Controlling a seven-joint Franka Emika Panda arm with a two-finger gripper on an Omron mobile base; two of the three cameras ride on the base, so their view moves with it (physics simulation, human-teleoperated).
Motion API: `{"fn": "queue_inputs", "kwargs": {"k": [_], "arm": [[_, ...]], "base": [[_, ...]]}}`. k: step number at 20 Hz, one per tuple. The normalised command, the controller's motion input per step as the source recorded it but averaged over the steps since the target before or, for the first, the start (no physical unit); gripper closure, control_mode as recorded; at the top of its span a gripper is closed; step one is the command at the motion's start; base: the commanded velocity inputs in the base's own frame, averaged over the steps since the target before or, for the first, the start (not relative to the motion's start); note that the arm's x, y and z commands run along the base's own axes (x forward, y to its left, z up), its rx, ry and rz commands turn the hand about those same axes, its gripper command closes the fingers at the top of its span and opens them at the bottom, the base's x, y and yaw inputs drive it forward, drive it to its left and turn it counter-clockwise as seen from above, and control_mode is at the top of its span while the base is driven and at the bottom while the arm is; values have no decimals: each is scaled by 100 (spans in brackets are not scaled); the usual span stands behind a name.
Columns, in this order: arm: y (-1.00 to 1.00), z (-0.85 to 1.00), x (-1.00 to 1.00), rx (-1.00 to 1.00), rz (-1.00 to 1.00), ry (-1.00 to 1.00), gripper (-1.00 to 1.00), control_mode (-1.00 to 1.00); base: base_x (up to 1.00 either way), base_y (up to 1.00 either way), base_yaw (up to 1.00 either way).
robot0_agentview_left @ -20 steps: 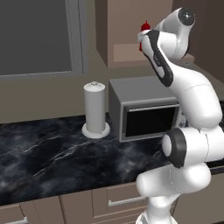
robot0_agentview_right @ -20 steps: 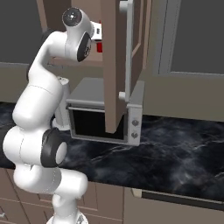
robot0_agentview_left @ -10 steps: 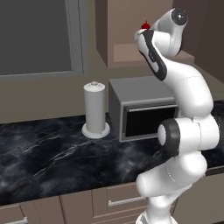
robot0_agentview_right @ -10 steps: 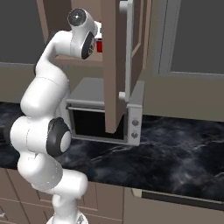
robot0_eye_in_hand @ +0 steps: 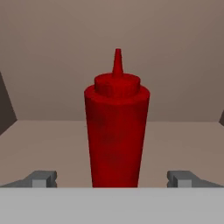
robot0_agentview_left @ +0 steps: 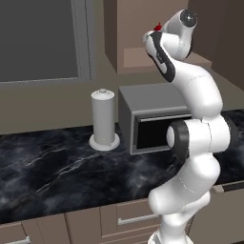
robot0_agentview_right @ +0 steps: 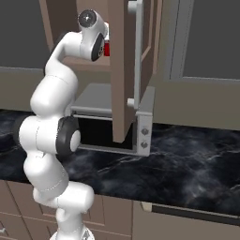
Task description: Move the mustard and ketchup from the cabinet to the dining counter.
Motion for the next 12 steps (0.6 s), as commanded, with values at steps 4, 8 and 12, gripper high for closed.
{"fn": "queue_inputs", "kwargs": {"k": [4,8,12], "arm": [[-2,-1,32,0,0,4,-100,-100],[-4,-3,25,0,0,4,-100,-100],[-3,-4,24,0,0,1,-100,-100]], "base": [[0,0,0],[0,0,0],[0,0,0]]}}
